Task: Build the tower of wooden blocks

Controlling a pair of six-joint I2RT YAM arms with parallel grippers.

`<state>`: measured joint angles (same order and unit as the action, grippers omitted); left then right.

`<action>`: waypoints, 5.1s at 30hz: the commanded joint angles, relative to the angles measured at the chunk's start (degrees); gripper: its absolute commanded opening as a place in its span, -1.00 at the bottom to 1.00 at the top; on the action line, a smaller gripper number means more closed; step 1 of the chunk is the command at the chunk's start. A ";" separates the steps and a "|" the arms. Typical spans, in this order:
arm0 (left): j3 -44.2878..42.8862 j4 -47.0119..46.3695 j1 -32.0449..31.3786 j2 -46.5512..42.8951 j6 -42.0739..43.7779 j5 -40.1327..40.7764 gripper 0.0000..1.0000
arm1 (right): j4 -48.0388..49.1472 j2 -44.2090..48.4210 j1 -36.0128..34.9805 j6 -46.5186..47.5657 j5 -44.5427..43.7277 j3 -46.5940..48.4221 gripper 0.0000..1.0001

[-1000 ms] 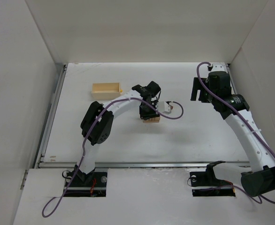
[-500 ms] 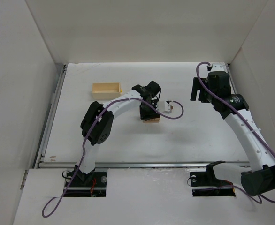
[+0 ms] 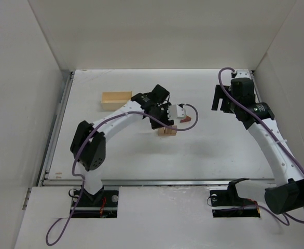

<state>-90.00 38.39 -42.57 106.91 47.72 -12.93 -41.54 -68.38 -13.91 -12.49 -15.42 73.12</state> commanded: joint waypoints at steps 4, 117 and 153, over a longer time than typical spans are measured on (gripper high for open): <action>10.44 -10.95 5.72 -15.75 -13.86 -4.03 -0.05 | 4.09 -1.14 1.87 -4.98 7.40 -1.04 0.81; 17.05 -22.75 9.52 -1.18 -38.06 -8.60 -0.35 | 20.88 -31.46 -12.02 -13.08 15.68 -7.91 0.72; 24.08 -25.56 11.63 -15.77 -34.28 -0.87 -0.33 | 8.23 -42.98 -6.92 -7.46 9.17 11.52 0.83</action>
<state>-66.08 14.37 -30.92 93.97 12.99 -14.20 -32.36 -111.35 -20.91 -20.78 -6.02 81.97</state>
